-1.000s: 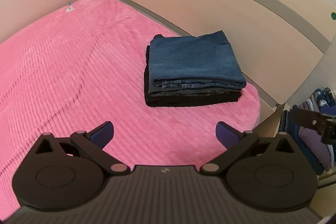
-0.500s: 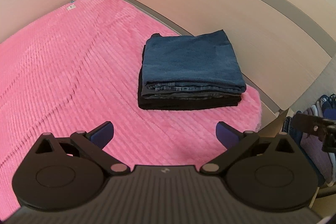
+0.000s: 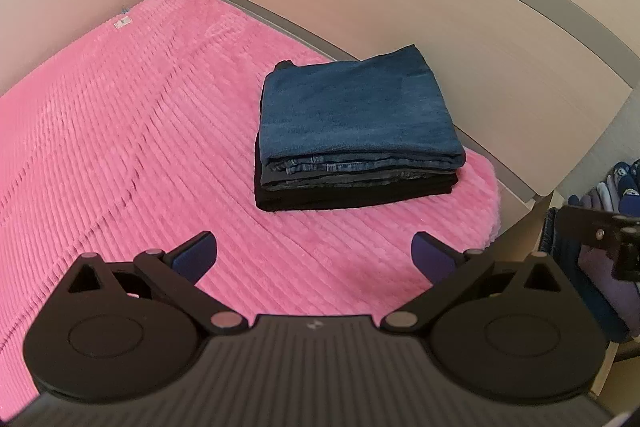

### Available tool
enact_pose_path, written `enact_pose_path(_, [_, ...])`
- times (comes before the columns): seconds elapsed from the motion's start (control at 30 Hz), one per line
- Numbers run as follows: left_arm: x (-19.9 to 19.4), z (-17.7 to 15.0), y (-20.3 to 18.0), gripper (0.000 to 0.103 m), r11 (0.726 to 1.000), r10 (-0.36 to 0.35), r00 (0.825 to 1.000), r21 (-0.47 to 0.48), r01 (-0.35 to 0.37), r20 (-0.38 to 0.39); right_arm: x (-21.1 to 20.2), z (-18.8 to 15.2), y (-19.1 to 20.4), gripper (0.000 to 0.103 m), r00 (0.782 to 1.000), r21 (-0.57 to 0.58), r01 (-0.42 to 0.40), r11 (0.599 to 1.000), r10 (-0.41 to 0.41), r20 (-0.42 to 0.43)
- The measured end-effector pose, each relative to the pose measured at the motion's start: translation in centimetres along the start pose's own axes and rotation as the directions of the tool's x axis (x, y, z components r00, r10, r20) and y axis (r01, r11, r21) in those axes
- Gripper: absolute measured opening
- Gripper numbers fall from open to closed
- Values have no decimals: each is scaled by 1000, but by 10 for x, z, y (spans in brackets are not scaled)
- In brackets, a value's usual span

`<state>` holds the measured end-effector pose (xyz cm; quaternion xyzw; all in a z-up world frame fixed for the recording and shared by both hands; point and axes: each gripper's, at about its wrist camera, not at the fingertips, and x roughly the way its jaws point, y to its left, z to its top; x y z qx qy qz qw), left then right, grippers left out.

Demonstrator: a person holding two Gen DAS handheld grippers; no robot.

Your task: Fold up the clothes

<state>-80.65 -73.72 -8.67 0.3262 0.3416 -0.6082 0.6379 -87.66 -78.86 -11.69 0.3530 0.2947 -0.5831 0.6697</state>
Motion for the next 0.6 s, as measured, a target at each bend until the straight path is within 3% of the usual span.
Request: enact_pose_path(0.6, [-4, 1, -1, 102, 1000, 8, 1000, -5, -8, 26, -4, -1, 1, 102, 1000, -2, -10, 1000, 10, 7])
